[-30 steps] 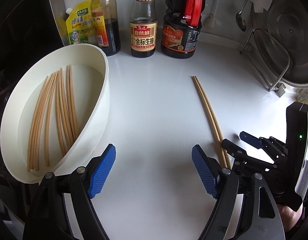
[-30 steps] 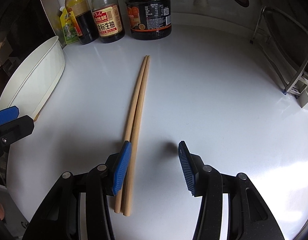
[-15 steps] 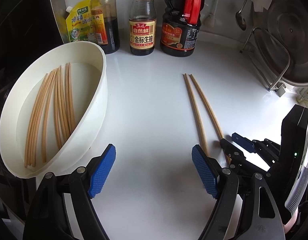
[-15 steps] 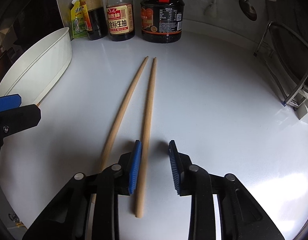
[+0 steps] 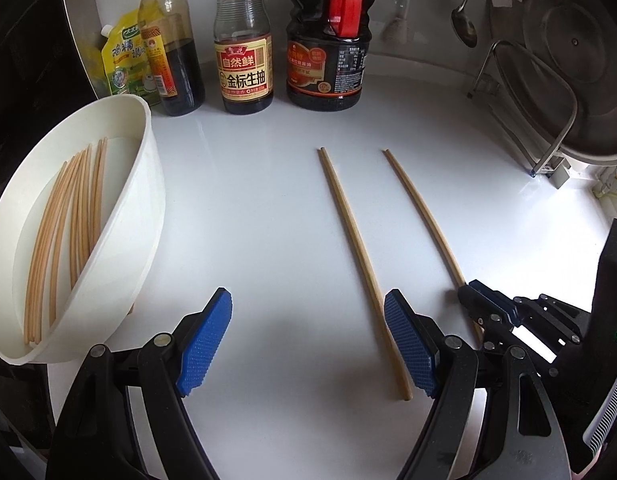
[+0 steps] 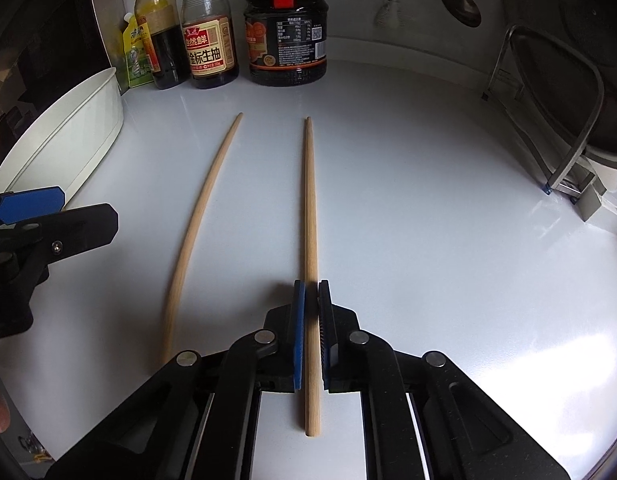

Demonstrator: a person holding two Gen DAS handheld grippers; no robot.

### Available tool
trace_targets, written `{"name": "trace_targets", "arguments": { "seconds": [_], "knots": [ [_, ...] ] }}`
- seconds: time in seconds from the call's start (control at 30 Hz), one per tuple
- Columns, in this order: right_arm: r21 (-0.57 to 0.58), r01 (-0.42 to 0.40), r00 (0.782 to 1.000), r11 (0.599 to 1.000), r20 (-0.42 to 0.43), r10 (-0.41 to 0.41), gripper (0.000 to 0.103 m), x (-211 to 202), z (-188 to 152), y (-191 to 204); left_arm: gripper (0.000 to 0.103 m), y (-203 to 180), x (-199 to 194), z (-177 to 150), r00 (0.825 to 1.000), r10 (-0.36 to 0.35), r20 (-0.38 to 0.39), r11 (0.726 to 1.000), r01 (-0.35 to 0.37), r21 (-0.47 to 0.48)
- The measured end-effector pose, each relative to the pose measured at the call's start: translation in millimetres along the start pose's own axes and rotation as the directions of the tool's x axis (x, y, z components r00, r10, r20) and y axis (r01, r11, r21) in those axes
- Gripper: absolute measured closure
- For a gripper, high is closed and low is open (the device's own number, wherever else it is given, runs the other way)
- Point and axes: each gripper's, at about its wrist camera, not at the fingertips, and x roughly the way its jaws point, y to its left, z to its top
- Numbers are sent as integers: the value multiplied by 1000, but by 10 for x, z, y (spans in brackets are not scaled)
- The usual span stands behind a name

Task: Organize utensils
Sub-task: 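Separate the last two chopsticks with both open tools, nudging them apart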

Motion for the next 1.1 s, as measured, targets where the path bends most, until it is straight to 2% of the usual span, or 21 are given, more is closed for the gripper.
{"name": "trace_targets", "arguments": {
  "seconds": [0.27, 0.43, 0.47, 0.53, 0.8, 0.87, 1.03, 1.1],
  "knots": [
    [44, 23, 1000, 999, -2, -23, 96, -63, -44, -356, 26, -136, 238, -4, 999, 45, -11, 999, -45, 5],
    [49, 12, 1000, 999, -5, -12, 96, -72, -47, -449, 24, -178, 301, -1, 999, 42, 5, 999, -42, -10],
    [48, 15, 1000, 999, -6, -15, 94, -82, -45, -453, 24, -188, 304, 0, 999, 46, 12, 999, -46, -8],
    [55, 13, 1000, 998, 6, -13, 77, -107, -35, -476, 24, -204, 313, -2, 998, 59, 24, 998, -59, -1],
    [37, 20, 1000, 999, 1, -20, 75, -46, 7, -473, 24, -188, 406, 16, 996, 88, -1, 996, -88, -14],
    [35, 26, 1000, 999, 6, -26, 70, -41, 15, -474, 24, -195, 444, 20, 995, 95, -13, 995, -95, -14],
    [40, 32, 999, 999, 19, -33, 69, -28, 30, -483, 24, -231, 538, 18, 993, 109, -39, 994, -110, -11],
    [29, 36, 999, 999, 26, -36, 69, -23, 37, -467, 24, -267, 541, 15, 993, 113, -27, 994, -113, -5]
  ]
}}
